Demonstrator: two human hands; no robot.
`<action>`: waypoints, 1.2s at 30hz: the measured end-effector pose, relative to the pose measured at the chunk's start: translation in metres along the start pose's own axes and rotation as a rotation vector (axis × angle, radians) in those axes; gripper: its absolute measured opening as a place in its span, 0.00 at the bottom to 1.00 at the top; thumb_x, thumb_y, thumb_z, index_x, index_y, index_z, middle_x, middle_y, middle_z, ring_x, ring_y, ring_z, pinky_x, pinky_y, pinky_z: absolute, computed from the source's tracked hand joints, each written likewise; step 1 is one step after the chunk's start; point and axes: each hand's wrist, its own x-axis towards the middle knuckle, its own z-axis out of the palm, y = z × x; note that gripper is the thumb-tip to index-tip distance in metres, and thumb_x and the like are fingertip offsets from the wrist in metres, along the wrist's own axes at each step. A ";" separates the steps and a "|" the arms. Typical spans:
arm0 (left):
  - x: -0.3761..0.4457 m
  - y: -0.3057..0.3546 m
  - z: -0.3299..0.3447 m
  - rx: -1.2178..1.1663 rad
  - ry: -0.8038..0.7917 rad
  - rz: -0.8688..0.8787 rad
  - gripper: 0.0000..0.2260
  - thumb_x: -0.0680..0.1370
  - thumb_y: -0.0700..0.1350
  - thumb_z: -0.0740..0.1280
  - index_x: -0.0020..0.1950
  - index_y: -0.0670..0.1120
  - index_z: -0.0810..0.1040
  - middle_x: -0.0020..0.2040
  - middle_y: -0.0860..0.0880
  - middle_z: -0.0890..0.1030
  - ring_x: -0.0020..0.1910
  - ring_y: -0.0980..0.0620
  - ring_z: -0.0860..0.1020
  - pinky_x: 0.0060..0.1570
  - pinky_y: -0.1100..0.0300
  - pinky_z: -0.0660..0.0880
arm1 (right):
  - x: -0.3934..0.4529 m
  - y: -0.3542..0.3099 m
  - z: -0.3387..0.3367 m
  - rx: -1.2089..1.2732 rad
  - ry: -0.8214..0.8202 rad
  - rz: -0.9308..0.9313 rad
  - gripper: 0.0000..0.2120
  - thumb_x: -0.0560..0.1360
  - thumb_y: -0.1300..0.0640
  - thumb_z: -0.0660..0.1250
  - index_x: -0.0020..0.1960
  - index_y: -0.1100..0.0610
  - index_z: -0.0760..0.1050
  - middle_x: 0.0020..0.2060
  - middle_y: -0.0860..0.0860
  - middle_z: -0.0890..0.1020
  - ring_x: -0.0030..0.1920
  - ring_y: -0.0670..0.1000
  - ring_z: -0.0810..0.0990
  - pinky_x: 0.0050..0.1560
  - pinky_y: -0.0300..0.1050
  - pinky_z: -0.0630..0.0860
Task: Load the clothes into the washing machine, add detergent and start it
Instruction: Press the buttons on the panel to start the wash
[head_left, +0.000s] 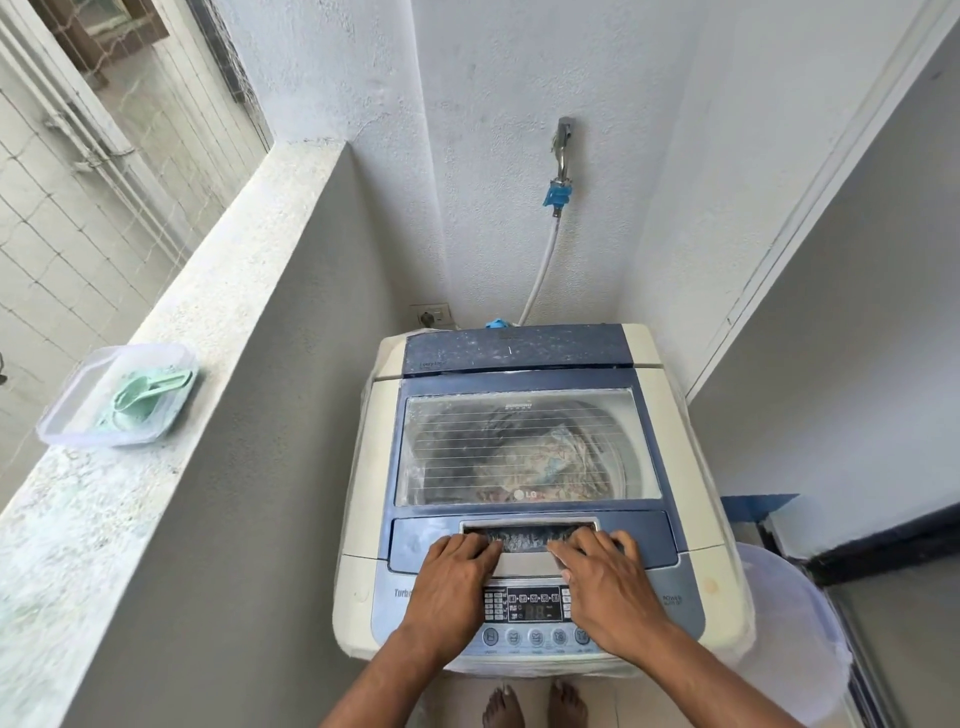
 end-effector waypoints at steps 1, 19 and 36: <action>-0.001 -0.001 0.002 0.006 0.008 0.003 0.28 0.71 0.41 0.70 0.72 0.51 0.79 0.62 0.54 0.82 0.58 0.50 0.80 0.63 0.54 0.76 | -0.001 -0.001 0.001 0.004 0.012 0.006 0.21 0.80 0.56 0.61 0.71 0.45 0.74 0.57 0.45 0.76 0.61 0.51 0.75 0.70 0.55 0.60; -0.017 0.024 -0.001 0.061 0.023 -0.076 0.37 0.76 0.37 0.61 0.86 0.47 0.54 0.82 0.47 0.63 0.81 0.46 0.62 0.83 0.54 0.49 | -0.023 -0.003 0.002 -0.017 -0.010 -0.034 0.36 0.78 0.62 0.62 0.83 0.49 0.56 0.74 0.48 0.68 0.77 0.52 0.64 0.83 0.53 0.42; -0.109 0.037 0.002 -0.016 0.040 -0.200 0.34 0.85 0.50 0.61 0.86 0.48 0.45 0.86 0.51 0.50 0.85 0.52 0.49 0.81 0.53 0.40 | -0.089 0.006 -0.025 0.159 -0.087 0.008 0.31 0.84 0.58 0.60 0.84 0.53 0.53 0.85 0.51 0.52 0.83 0.53 0.57 0.81 0.50 0.58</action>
